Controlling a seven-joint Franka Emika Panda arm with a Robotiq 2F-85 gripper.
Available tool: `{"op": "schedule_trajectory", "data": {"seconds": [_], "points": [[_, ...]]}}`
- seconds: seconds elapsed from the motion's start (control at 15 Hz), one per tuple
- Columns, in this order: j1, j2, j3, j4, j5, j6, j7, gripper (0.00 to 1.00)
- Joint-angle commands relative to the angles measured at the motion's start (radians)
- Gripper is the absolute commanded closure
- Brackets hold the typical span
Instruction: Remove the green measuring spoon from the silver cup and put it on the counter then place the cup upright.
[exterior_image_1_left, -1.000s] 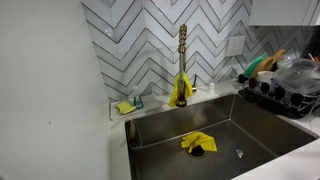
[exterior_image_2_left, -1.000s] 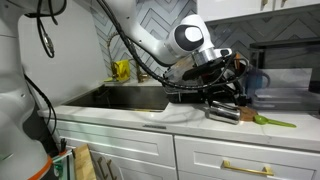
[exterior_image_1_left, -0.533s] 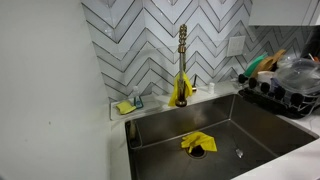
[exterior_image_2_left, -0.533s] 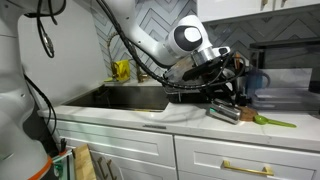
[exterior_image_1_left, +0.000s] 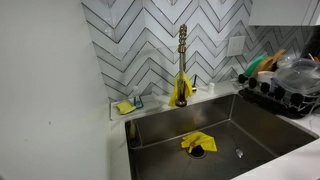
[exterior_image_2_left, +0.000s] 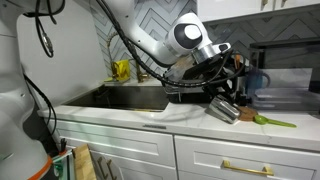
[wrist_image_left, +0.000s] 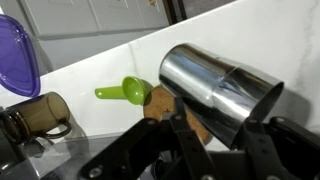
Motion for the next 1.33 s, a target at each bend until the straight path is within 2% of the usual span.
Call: {"op": "schedule_trajectory", "data": {"seconds": [0.0, 0.07, 0.13, 0.47, 0.67, 1.0, 1.13, 1.2, 1.27], "points": [[0.005, -0.003, -0.011, -0.014, -0.009, -0.002, 0.033, 0.84], [0.003, -0.004, -0.011, -0.010, -0.002, -0.007, 0.030, 0.84], [0.002, -0.004, -0.014, -0.006, -0.004, -0.008, 0.033, 0.93], [-0.007, -0.018, -0.015, 0.002, 0.027, -0.003, 0.012, 1.00], [-0.021, -0.031, 0.002, -0.009, 0.120, -0.014, -0.053, 0.98], [-0.059, -0.051, 0.043, -0.007, 0.395, -0.062, -0.246, 0.98], [-0.062, -0.048, 0.043, 0.008, 0.446, -0.116, -0.281, 0.98], [-0.059, -0.045, 0.036, 0.015, 0.436, -0.139, -0.270, 0.98], [-0.058, -0.045, 0.034, 0.021, 0.435, -0.160, -0.270, 0.68]]}}
